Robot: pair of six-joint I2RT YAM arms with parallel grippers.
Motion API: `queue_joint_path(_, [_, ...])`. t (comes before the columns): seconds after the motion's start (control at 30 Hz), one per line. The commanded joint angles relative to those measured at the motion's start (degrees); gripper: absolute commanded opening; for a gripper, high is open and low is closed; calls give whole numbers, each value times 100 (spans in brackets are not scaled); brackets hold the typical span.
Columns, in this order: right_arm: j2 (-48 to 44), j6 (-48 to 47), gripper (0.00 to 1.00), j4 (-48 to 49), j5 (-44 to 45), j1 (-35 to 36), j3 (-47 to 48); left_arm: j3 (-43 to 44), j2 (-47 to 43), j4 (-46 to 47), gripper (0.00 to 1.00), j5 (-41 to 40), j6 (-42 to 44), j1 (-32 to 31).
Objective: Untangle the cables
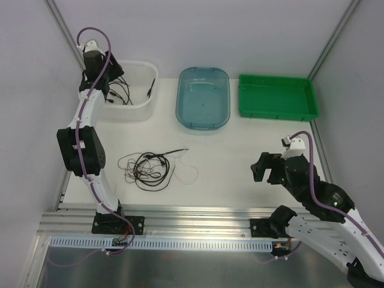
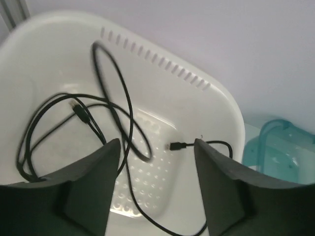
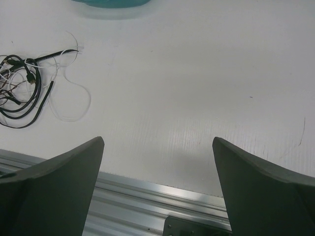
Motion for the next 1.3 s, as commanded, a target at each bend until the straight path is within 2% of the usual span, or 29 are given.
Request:
queue_joint_path(0.0, [169, -119, 97, 122, -48, 23, 21, 69, -269, 320, 66, 528, -404, 66])
queue_joint_path(0.03, [187, -111, 97, 139, -91, 14, 13, -10, -461, 320, 78, 545, -404, 66])
queue_joint_path(0.07, [179, -119, 97, 183, -127, 23, 4, -185, -585, 311, 95, 545, -413, 57])
queue_joint_path(0.1, [213, -111, 97, 210, -171, 14, -5, -308, -925, 294, 99, 528, -431, 65])
queue_joint_path(0.27, [354, -111, 97, 429, -645, 23, -110, -1652, -2192, -39, 99, 475, -773, -13])
queue_joint_path(0.33, [520, -93, 97, 491, -881, 14, -119, -2283, -2842, -566, 99, 467, -808, -197])
queue_joint_path(0.5, [916, -41, 97, 588, -1427, 40, -145, -3665, -4256, -1594, 99, 159, -660, -1023])
queue_joint_path(0.53, [952, -49, 97, 614, -1550, 49, -172, -4093, -4416, -1779, 99, -189, -642, -1355])
queue_joint_path(0.6, [1057, 12, 97, 693, -1656, 119, -259, -4500, -4785, -2341, 99, -307, -694, -1568])
queue_joint_path(0.73, [1259, 153, 97, 895, -1692, 312, -470, -5615, -5033, -2931, 99, -254, -1159, -1780])
queue_joint_path(0.83, [1444, 337, 97, 1124, -1657, 505, -672, -6038, -4928, -2985, 99, -290, -1458, -2043])
queue_joint_path(0.93, [1663, 566, 97, 1396, -1621, 751, -804, -6075, -4463, -2985, 99, -438, -1678, -2552])
queue_joint_path(1.03, [1909, 750, 97, 1589, -1490, 1032, -858, -6032, -3839, -2941, 93, -527, -1915, -3150])
queue_joint_path(1.07, [1962, 777, 97, 1642, -1411, 1112, -857, -6014, -3551, -2915, 83, -588, -1994, -3343])
queue_joint_path(1.17, [2217, 865, 97, 1695, -1165, 1341, -831, -5874, -3101, -2756, 68, -623, -2276, -4064])
queue_joint_path(1.2, [2270, 882, 97, 1721, -1077, 1384, -831, -5812, -3013, -2713, 55, -624, -2337, -4231])
queue_joint_path(1.27, [2358, 970, 97, 1766, -989, 1464, -822, -5557, -2811, -2668, 43, -632, -2452, -4741])
